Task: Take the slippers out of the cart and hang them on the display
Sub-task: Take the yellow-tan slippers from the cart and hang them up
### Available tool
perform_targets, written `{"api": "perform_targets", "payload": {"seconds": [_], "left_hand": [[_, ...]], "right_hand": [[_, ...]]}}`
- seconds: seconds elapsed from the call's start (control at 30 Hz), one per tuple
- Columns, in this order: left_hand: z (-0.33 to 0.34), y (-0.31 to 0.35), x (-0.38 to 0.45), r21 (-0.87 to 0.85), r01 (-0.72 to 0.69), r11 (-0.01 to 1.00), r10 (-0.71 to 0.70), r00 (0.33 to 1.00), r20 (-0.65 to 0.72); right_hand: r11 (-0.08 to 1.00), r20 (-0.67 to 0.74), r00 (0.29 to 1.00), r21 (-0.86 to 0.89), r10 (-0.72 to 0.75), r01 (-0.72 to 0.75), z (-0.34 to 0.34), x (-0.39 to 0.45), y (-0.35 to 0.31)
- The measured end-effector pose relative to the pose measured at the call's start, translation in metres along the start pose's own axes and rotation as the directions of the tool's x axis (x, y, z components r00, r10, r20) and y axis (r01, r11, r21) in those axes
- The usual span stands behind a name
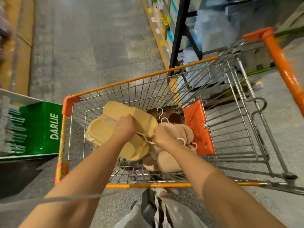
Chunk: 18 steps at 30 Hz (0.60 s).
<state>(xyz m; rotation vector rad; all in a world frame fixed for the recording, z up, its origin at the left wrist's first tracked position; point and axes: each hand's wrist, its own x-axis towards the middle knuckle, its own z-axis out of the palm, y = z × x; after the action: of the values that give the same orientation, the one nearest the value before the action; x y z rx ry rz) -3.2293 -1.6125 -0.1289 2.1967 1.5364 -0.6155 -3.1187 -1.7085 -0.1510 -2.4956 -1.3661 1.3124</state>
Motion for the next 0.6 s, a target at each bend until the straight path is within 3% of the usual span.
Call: {"api": "perform_targets", "payload": {"seconds": [0.13,0.27,0.37,0.43,0.6], "left_hand": [[-0.019,-0.002,-0.007,-0.099,-0.047,0.994,0.038,0.995,-0.089],[-0.045,0.009,-0.032,-0.017,-0.110,0.994,0.105,0.980,-0.170],[-0.071,0.030,-0.047,0.027,-0.197,0.980,0.198,0.952,-0.233],[-0.084,0.049,-0.057,0.103,-0.344,0.933,0.359,0.893,-0.270],[-0.092,0.095,-0.089,0.334,-0.601,0.726,0.687,0.651,-0.323]], "right_hand": [[0.998,-0.142,0.989,0.053,-0.038,0.046,-0.047,-0.013,-0.011],[0.990,-0.263,0.958,0.057,-0.113,0.132,-0.097,-0.038,-0.016],[0.983,-0.325,0.928,-0.066,-0.181,0.169,-0.125,-0.074,-0.019],[0.976,-0.376,0.906,-0.162,-0.195,0.143,-0.138,-0.102,-0.019],[0.957,-0.541,0.836,-0.280,-0.092,-0.076,-0.163,-0.174,0.006]]}}
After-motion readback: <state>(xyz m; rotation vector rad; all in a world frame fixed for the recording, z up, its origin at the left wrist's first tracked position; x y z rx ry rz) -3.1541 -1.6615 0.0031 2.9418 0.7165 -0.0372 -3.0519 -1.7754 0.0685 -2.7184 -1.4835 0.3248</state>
